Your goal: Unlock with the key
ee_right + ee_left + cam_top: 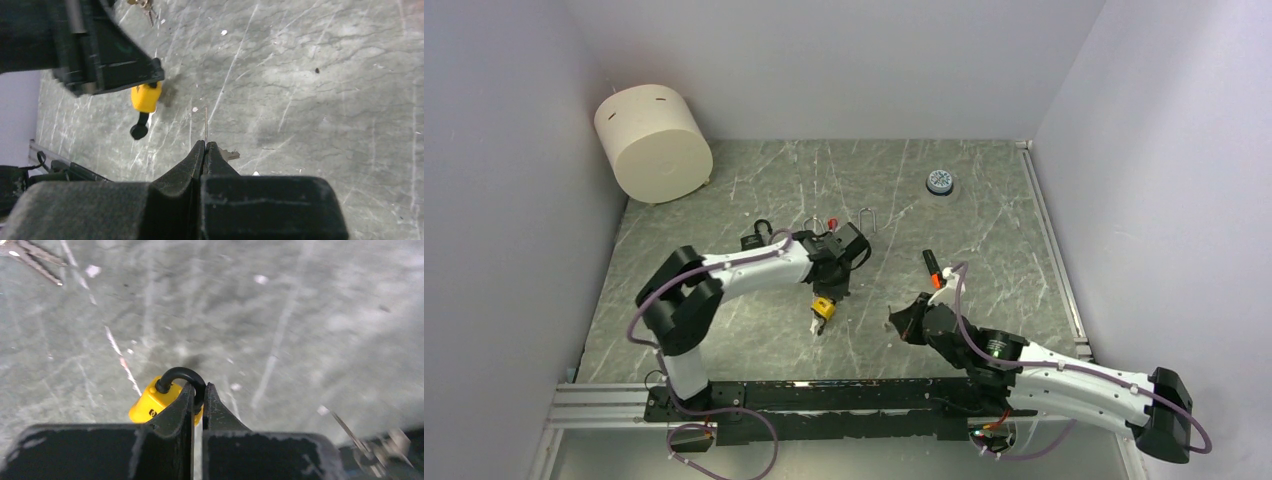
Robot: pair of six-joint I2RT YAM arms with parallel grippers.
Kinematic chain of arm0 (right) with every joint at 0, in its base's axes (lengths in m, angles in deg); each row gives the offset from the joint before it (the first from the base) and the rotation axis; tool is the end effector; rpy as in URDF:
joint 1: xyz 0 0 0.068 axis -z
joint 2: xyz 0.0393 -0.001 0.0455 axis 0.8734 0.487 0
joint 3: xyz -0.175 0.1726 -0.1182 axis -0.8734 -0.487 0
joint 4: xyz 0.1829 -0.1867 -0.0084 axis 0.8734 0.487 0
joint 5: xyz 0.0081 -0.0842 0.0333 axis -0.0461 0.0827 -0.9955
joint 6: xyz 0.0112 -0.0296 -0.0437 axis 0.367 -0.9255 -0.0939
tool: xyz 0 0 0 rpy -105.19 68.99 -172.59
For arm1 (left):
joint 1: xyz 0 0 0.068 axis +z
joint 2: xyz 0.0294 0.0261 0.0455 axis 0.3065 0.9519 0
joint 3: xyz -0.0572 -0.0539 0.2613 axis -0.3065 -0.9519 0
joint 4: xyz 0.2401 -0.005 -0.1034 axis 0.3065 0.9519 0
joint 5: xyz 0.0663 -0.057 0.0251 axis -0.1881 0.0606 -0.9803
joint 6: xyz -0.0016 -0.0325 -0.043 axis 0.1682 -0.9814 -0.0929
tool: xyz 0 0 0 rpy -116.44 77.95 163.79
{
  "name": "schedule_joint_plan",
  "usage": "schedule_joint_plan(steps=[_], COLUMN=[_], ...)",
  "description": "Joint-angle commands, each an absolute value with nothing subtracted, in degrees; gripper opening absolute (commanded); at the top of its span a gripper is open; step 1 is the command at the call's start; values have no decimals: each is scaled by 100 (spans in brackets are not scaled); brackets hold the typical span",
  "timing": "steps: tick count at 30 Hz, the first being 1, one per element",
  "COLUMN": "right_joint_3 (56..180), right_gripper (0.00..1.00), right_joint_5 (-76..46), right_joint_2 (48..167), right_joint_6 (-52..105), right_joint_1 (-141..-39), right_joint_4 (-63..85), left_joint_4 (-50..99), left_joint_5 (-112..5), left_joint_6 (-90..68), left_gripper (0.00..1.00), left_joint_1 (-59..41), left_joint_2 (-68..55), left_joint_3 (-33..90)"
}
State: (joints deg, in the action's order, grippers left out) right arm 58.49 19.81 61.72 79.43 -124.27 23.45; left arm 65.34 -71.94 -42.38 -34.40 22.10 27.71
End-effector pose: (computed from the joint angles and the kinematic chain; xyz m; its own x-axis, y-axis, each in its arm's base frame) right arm 0.0795 0.1222 0.1865 -0.6564 0.4048 -0.6367 -0.1067 0.7856 0.6095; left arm 0.2238 -0.2790 0.1862 -0.9316 0.1038 -0.3482 0.1475 0.9839 -0.1013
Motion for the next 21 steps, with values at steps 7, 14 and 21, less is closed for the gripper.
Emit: schedule_joint_plan(steps=[7,14,21], right_joint_3=[6643,6891,6926], right_gripper=[0,0,0], right_joint_5=[2848,2868,2996], right_joint_2=[6425,7009,7339], right_joint_6=[8526,8414,8448], right_joint_1=[-12351,-12208,-12106], right_joint_4=[3810,4126,4440], left_joint_4=[4844,3432,2149], left_joint_5=[-4607,-3574,-3030], left_joint_6=[-4294,-5150,-5810], left_gripper=[3,2,3], left_joint_1=[-3464,-3464,-3468], left_joint_2=[822,1111,1691], left_joint_3=[2286,1875,1602])
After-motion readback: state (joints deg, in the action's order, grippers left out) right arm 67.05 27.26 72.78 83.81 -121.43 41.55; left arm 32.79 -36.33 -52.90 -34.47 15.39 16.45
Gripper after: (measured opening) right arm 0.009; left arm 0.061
